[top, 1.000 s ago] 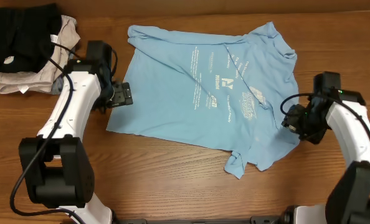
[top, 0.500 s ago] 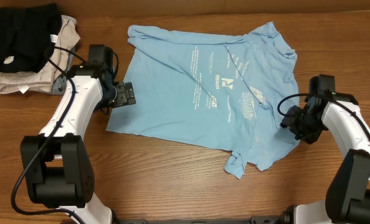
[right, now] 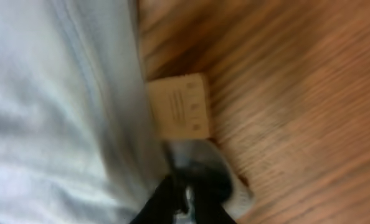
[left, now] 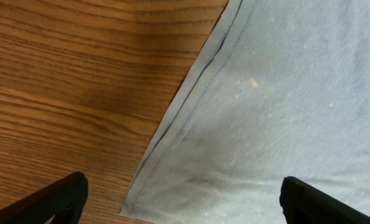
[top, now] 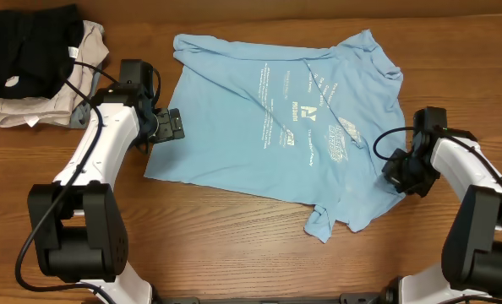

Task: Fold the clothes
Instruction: 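Grasp the shirt's left and right edges with both grippers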

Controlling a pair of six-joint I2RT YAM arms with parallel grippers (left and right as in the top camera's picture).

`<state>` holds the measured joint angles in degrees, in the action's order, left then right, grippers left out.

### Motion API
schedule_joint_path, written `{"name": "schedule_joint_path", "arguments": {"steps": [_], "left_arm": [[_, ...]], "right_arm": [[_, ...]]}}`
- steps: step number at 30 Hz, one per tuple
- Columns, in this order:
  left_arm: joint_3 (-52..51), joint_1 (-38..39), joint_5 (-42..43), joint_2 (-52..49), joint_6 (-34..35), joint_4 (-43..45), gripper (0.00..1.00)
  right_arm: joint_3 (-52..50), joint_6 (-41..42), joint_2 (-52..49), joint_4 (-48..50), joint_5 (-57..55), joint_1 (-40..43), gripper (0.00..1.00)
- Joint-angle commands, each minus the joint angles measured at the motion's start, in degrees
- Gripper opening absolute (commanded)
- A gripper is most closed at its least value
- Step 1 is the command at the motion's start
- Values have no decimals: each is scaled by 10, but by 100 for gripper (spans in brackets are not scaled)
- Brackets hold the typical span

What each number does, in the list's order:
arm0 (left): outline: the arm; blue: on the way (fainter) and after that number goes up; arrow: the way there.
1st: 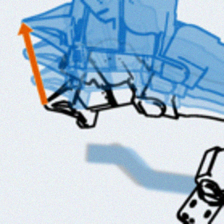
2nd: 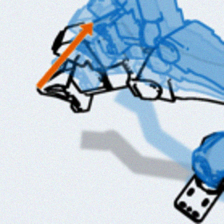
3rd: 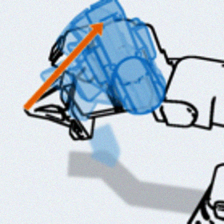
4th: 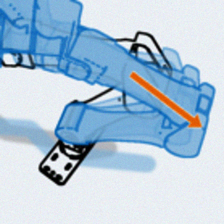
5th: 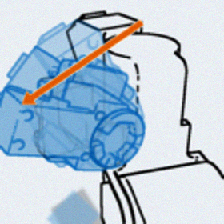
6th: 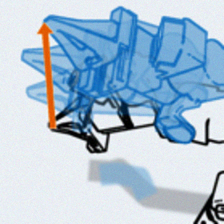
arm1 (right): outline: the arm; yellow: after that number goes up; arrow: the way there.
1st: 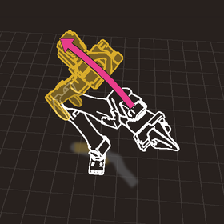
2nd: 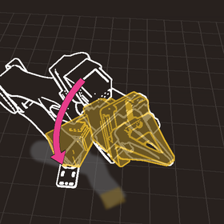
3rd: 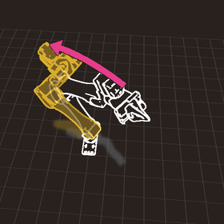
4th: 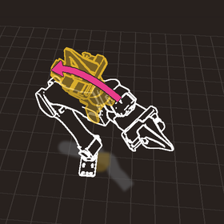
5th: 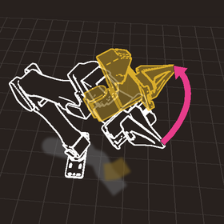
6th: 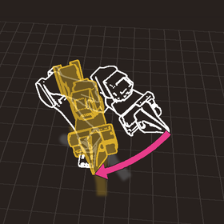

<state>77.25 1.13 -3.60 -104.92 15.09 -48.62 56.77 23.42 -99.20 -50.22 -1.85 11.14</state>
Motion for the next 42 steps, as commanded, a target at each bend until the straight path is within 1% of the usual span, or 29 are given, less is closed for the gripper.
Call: {"name": "schedule_joint_path", "arguments": {"steps": [1, 4, 9, 13, 15, 17, 18, 21, 23, 24, 28, 34, 37, 40, 42], "left_arm": [[-3, 0, 7, -8, 8, 0, 100], [-3, 0, 7, -8, 8, 0, 100], [-3, 0, 7, -8, 8, -2, 100], [-3, 0, 7, -8, 8, -5, 100], [-3, 1, 7, -8, 8, -6, 100], [-3, 1, 7, -8, 8, -10, 100], [-3, 1, 7, -8, 8, -14, 100], [-3, 1, 7, -8, 7, -41, 100], [-10, 1, 7, -8, 5, -57, 100], [-18, 1, 12, -8, -1, -59, 100], [-69, 0, 32, -8, -18, -30, 100], [-101, 0, 32, -8, -11, -34, 99], [-101, 0, 32, -8, 7, -36, 97], [-101, 0, 30, -8, 42, -26, 97], [-101, 0, 30, -8, 66, -15, 95]], "right_arm": [[-1, 41, 1, 2, -56, 18, 4], [-1, 43, 1, 11, -81, 55, 4], [0, 40, 1, 55, -80, 122, 4], [18, 2, 1, 90, -3, 170, 4], [39, -28, 1, 85, 60, 187, 4], [63, -57, 1, 57, 125, 192, 4], [80, -74, 2, 32, 161, 192, 8], [113, -120, 4, -47, 245, 184, 36], [116, -151, 10, -91, 285, 172, 47], [116, -162, 14, -113, 293, 164, 48], [115, -171, 43, -162, 289, 127, 49], [115, -140, 119, -165, 282, 96, 49], [115, -108, 160, -173, 226, 79, 49], [115, -66, 199, -190, 148, 50, 49], [115, -38, 219, -205, 105, 27, 48]]}}
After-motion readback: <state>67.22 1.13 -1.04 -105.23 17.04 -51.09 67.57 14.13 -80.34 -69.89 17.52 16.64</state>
